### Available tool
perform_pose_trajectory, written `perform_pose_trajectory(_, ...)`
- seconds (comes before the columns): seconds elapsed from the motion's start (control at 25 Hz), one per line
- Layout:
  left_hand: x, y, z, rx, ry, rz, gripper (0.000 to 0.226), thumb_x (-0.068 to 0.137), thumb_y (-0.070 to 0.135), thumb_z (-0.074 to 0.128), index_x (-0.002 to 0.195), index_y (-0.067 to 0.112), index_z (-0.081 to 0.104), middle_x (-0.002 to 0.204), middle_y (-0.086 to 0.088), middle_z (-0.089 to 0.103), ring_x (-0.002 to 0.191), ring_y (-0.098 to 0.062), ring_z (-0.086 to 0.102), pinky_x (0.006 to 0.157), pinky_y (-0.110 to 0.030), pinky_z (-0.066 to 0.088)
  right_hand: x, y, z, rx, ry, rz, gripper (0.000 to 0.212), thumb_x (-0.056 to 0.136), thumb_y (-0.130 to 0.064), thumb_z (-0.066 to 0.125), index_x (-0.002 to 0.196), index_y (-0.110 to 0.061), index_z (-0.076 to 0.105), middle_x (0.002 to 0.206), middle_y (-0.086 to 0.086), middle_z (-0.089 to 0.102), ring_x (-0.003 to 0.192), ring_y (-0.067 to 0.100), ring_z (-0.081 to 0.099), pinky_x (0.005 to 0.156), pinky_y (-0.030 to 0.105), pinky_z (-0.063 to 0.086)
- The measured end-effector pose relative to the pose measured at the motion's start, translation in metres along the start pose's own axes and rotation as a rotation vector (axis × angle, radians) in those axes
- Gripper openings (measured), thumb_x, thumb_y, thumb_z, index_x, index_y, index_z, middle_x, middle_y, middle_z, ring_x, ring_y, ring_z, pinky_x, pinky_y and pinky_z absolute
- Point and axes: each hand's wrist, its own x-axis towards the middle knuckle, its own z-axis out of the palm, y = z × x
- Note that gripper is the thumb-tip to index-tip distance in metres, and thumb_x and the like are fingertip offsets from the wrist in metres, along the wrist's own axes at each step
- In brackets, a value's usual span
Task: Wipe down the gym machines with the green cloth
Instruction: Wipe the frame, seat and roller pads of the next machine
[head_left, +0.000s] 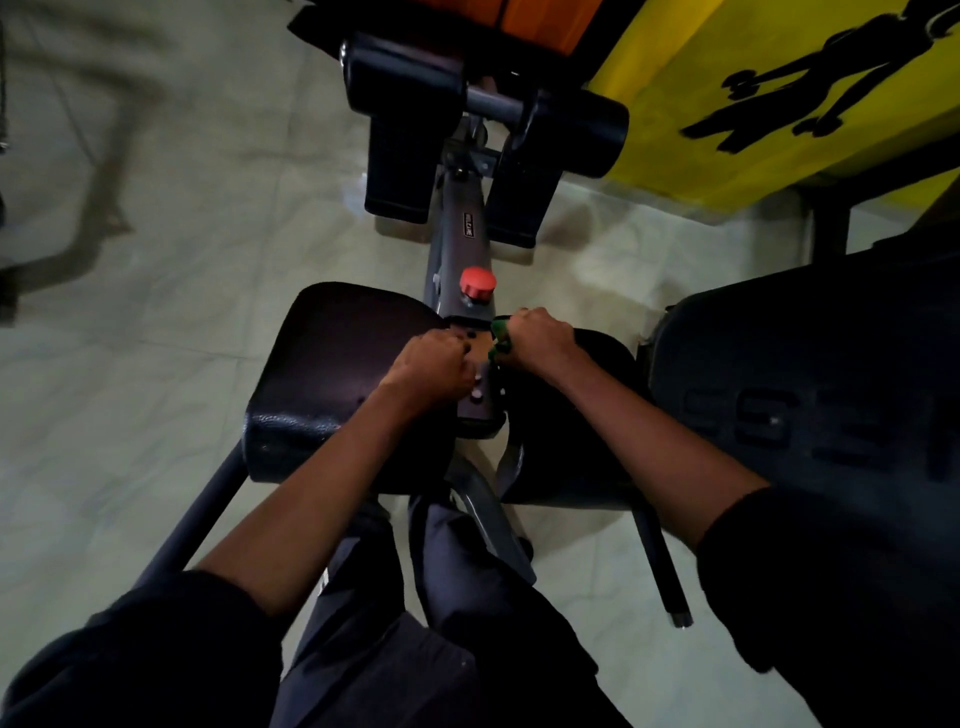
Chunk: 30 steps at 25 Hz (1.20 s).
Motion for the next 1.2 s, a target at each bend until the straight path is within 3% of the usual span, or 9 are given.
perform_pose_trajectory(0.2, 0.018, 0.027, 0.007, -0.083, -0.167, -0.048, 0.041, 0.101, 0.041, 0.046, 0.131, 0.016, 0.061, 0.133, -0.021, 0.058, 0.123, -0.037, 0.054, 0.100, -0.041, 0.043, 0.059, 0.038, -0.017, 0.022, -0.260, -0.006, 0.047, 0.082, -0.057, 0.063, 0.108, -0.019, 0.070, 0.114, 0.011, 0.069, 0.098, 0.030, 0.064, 0.080, 0.034, 0.049)
perform_pose_trajectory(0.28, 0.020, 0.037, 0.014, -0.194, -0.230, -0.038, 0.046, 0.099, 0.052, 0.047, 0.123, 0.016, 0.061, 0.124, -0.018, 0.062, 0.120, -0.033, 0.057, 0.098, -0.041, 0.046, 0.073, 0.063, -0.019, 0.050, -0.323, 0.026, 0.053, 0.085, -0.061, 0.060, 0.114, -0.017, 0.070, 0.120, 0.010, 0.067, 0.099, 0.029, 0.062, 0.080, 0.032, 0.046)
perform_pose_trajectory(0.36, 0.022, 0.041, 0.022, -0.254, -0.226, -0.037, 0.048, 0.094, 0.060, 0.051, 0.111, 0.016, 0.057, 0.110, -0.014, 0.066, 0.110, -0.032, 0.061, 0.090, -0.042, 0.050, 0.084, 0.085, -0.017, 0.088, -0.353, 0.067, 0.056, 0.086, -0.062, 0.058, 0.121, -0.020, 0.069, 0.126, 0.008, 0.065, 0.100, 0.028, 0.061, 0.082, 0.033, 0.047)
perform_pose_trajectory(0.56, 0.032, 0.042, 0.031, -0.262, -0.186, -0.078, 0.058, 0.087, 0.061, 0.061, 0.133, 0.027, 0.055, 0.125, -0.013, 0.063, 0.118, -0.030, 0.059, 0.097, -0.042, 0.049, 0.093, 0.100, -0.009, 0.203, -0.345, 0.158, 0.058, 0.075, -0.064, 0.063, 0.115, -0.023, 0.069, 0.121, 0.007, 0.066, 0.094, 0.027, 0.063, 0.083, 0.035, 0.051)
perform_pose_trajectory(0.72, 0.054, 0.039, 0.041, -0.253, -0.203, -0.056, 0.077, 0.081, 0.065, 0.066, 0.142, 0.022, 0.047, 0.147, -0.017, 0.039, 0.137, -0.033, 0.039, 0.114, -0.044, 0.036, 0.085, 0.120, 0.001, 0.252, -0.270, 0.232, 0.063, 0.077, -0.064, 0.063, 0.125, -0.023, 0.065, 0.125, 0.007, 0.064, 0.105, 0.031, 0.064, 0.079, 0.034, 0.048)
perform_pose_trajectory(0.92, 0.060, 0.035, 0.040, -0.215, -0.225, -0.082, 0.082, 0.071, 0.073, 0.067, 0.136, 0.024, 0.055, 0.135, -0.013, 0.048, 0.127, -0.032, 0.047, 0.110, -0.048, 0.039, 0.077, 0.164, 0.013, 0.270, -0.314, 0.361, 0.067, 0.082, -0.063, 0.058, 0.130, -0.017, 0.059, 0.132, 0.012, 0.061, 0.108, 0.033, 0.064, 0.084, 0.036, 0.049)
perform_pose_trajectory(1.04, 0.059, 0.037, 0.035, -0.188, -0.225, -0.096, 0.094, 0.060, 0.085, 0.057, 0.131, 0.025, 0.058, 0.135, -0.015, 0.047, 0.132, -0.035, 0.038, 0.113, -0.051, 0.033, 0.073, 0.150, 0.017, 0.230, -0.190, 0.371, 0.060, 0.089, -0.052, 0.057, 0.134, -0.013, 0.055, 0.137, 0.015, 0.057, 0.120, 0.034, 0.058, 0.087, 0.036, 0.045)
perform_pose_trajectory(1.12, 0.055, 0.043, 0.032, -0.133, -0.209, -0.083, 0.082, 0.072, 0.077, 0.061, 0.132, 0.021, 0.058, 0.139, -0.018, 0.045, 0.136, -0.036, 0.033, 0.115, -0.050, 0.029, 0.066, 0.133, 0.016, 0.162, -0.051, 0.356, 0.054, 0.092, -0.048, 0.056, 0.132, -0.013, 0.056, 0.135, 0.016, 0.057, 0.122, 0.035, 0.056, 0.091, 0.038, 0.046)
perform_pose_trajectory(1.2, 0.046, 0.044, 0.027, -0.100, -0.153, -0.088, 0.065, 0.090, 0.059, 0.059, 0.135, 0.011, 0.054, 0.141, -0.022, 0.044, 0.133, -0.039, 0.040, 0.111, -0.047, 0.035, 0.055, 0.110, 0.010, 0.162, 0.080, 0.299, 0.049, 0.093, -0.048, 0.054, 0.126, -0.013, 0.062, 0.130, 0.016, 0.061, 0.119, 0.037, 0.059, 0.091, 0.039, 0.047)
